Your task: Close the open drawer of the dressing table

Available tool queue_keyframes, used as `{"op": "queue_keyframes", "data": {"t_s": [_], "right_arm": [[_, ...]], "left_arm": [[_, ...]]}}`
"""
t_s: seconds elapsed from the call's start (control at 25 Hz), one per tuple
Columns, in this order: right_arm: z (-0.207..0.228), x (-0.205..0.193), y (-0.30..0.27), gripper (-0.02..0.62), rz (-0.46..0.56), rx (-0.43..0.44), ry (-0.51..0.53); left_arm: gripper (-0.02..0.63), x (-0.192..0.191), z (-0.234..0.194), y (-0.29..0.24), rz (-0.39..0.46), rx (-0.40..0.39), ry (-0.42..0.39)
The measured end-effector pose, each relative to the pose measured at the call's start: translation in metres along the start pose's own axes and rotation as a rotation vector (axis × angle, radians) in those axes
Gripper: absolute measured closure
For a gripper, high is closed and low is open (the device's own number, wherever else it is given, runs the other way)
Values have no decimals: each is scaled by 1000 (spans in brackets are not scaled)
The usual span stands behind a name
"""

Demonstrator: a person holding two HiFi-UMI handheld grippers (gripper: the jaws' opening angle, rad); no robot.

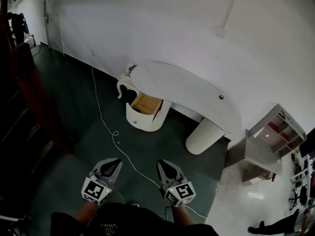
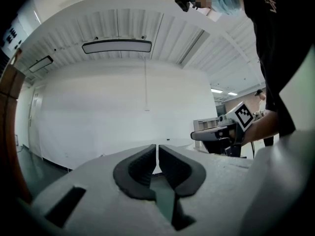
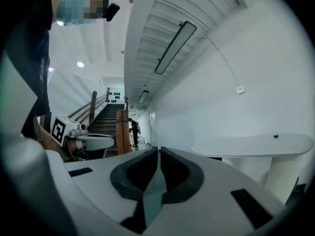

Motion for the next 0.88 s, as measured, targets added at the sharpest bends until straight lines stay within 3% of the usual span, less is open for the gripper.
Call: {"op": "queue_keyframes", "data": {"t_s": [0.16,0.28,0.4,0.48,0.88], "right_arm": [[9,-12,-1,545,-30,0,-20],[17,-15,-8,532,-49,-9,-41],[28,-21,-21,494,-73,-30,-60],[35,-21,-34,490,-82,-40,-69],[81,-10,-126,481,-118,-96,-82]], "left_arm": [[584,-12,8,-4,-108,-2,37],[584,-17,5,-16,-60,-12,28],[584,-28,-5,-26,-103,-12,49],[584,-36,-17,-34,-138,-9,66],[583,-69,-105,-116,-151,-77,89]]}}
Point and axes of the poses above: the fingertips, and each gripper's own axes: y backward along the fingers, z to its right, x out of its top, the point moved 7 cm from there along y, backward along the fingers, and after that the axes turned 6 degrees about -y, right-handed, at the moved point
